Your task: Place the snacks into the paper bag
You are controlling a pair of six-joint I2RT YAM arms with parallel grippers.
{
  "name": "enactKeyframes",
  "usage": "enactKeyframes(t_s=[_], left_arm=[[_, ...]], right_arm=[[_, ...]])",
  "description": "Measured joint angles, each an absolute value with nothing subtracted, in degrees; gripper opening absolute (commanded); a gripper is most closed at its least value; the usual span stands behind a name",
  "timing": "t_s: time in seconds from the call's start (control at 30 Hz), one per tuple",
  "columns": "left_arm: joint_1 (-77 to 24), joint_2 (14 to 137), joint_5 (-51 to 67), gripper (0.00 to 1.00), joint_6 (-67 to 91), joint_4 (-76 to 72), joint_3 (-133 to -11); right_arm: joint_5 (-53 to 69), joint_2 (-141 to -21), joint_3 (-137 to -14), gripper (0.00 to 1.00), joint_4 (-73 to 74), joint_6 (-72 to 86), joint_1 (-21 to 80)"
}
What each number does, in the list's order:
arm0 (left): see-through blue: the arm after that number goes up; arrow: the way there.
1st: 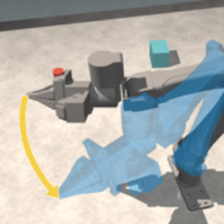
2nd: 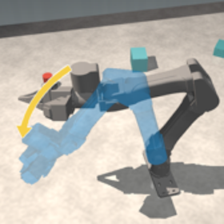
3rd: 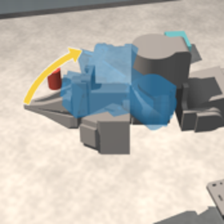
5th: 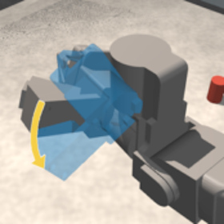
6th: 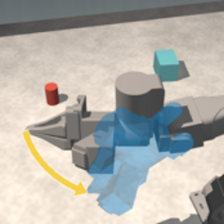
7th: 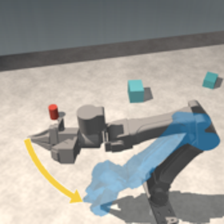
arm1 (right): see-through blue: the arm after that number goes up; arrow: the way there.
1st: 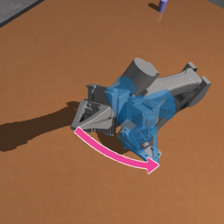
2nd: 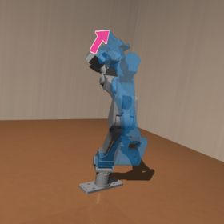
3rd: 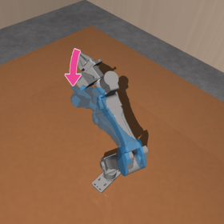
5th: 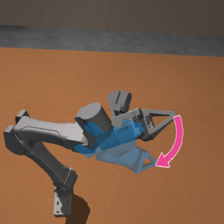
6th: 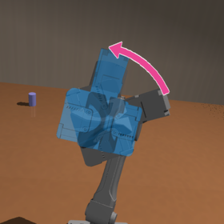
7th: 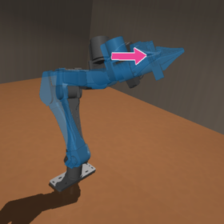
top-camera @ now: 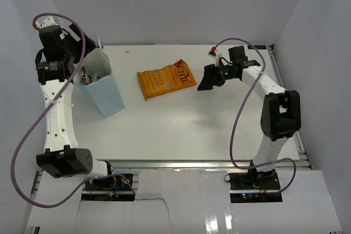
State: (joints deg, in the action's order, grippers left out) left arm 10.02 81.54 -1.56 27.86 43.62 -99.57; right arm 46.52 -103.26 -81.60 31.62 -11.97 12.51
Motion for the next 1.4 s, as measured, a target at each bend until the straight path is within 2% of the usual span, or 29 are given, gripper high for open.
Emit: enactKeyframes(t_s=[0.13,0.27,0.5,0.7,0.93,1.1,1.17,1.2,1.27,1.4], left_arm=[[10.1,74.3,5.8,0.98,27.8,39.9,-95.7],[10.1,60.6,16.3,0.98,28.9,35.7,-83.6],[10.0,43.5,32.3,0.98,30.2,33.2,-63.9],[10.0,39.1,39.0,0.98,33.9,32.6,-51.8],[10.0,39.3,41.5,0.98,36.1,31.4,-49.2],[10.0,40.1,43.3,0.98,36.6,29.9,-48.1],[10.0,40.4,43.9,0.98,36.9,29.7,-47.7],[10.0,40.5,44.2,0.98,37.1,29.7,-47.5],[10.0,40.4,44.8,0.98,37.5,29.6,-47.2],[9.9,40.2,45.8,0.98,38.7,28.9,-47.0]], right_arm=[[40.3,-109.6,-87.7,0.90,24.2,-1.1,13.5],[36.4,-119.1,-99.8,0.90,19.4,4.7,14.8],[30.9,-133.6,-114.1,0.90,11.7,9.7,16.8],[25.1,-142.3,-118.6,0.90,5.3,17.1,16.6],[23.7,-148.0,-121.7,0.98,-0.9,23.0,16.3],[28.1,-148.0,-118.3,0.69,-5.8,26.1,16.6],[30.1,-148.0,-116.8,0.61,-7.6,26.7,16.9],[31.5,-148.0,-115.8,0.52,-8.8,27.0,17.0],[33.6,-147.4,-113.4,0.40,-10.2,27.3,17.3],[37.3,-145.4,-108.3,0.08,-10.6,27.3,17.4]])
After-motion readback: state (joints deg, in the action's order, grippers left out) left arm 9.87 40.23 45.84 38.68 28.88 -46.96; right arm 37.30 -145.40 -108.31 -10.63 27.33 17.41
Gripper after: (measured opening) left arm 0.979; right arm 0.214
